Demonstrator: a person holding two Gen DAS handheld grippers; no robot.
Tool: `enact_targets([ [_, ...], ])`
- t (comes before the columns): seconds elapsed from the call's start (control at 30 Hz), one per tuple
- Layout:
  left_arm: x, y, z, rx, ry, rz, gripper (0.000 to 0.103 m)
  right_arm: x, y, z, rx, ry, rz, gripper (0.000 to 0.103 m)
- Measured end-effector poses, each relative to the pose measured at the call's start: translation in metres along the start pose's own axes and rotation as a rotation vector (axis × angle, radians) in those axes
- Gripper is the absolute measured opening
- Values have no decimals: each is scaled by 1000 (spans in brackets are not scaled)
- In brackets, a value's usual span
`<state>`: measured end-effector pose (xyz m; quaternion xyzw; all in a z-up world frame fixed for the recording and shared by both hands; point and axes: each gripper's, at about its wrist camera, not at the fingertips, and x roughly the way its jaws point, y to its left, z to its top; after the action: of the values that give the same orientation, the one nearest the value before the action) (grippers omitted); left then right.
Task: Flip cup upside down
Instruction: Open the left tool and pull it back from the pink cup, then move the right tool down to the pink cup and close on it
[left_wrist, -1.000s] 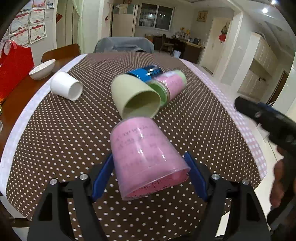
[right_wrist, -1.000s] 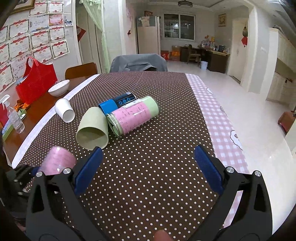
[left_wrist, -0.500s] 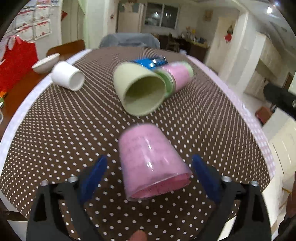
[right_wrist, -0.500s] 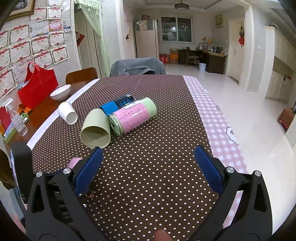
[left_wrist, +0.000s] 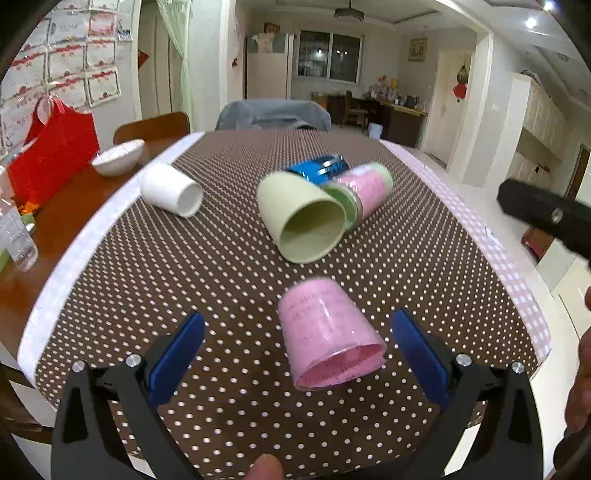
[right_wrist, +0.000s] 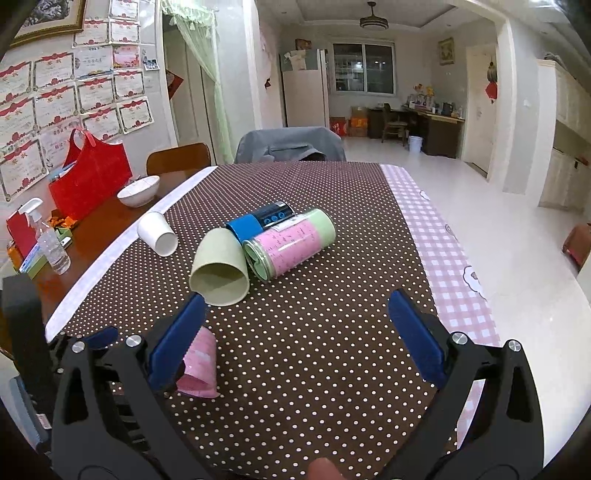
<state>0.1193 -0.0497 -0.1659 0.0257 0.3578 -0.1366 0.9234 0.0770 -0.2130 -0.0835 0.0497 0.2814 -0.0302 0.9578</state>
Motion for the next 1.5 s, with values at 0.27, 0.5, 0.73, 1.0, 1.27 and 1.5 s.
enact_targets([
  [0.27, -41, -2, 13, 23, -77, 39, 99, -11, 7, 5, -6, -31, 11, 97],
  [0.5, -80, 0, 26, 32, -159, 79, 99, -23, 11, 9, -10, -53, 18, 97],
  [0.73, -112, 8, 40, 29, -236, 116, 99, -29, 18, 11, -22, -50, 40, 97],
  [1.0, -135, 24, 46, -10, -291, 134, 99, -38, 30, 13, -40, -69, 57, 97],
  [1.27, -153, 30, 48, -29, -334, 132, 99, -49, 37, 14, -46, -90, 69, 97],
  [1.5, -160, 39, 49, -53, -350, 130, 99, -51, 38, 14, -41, -80, 102, 97],
])
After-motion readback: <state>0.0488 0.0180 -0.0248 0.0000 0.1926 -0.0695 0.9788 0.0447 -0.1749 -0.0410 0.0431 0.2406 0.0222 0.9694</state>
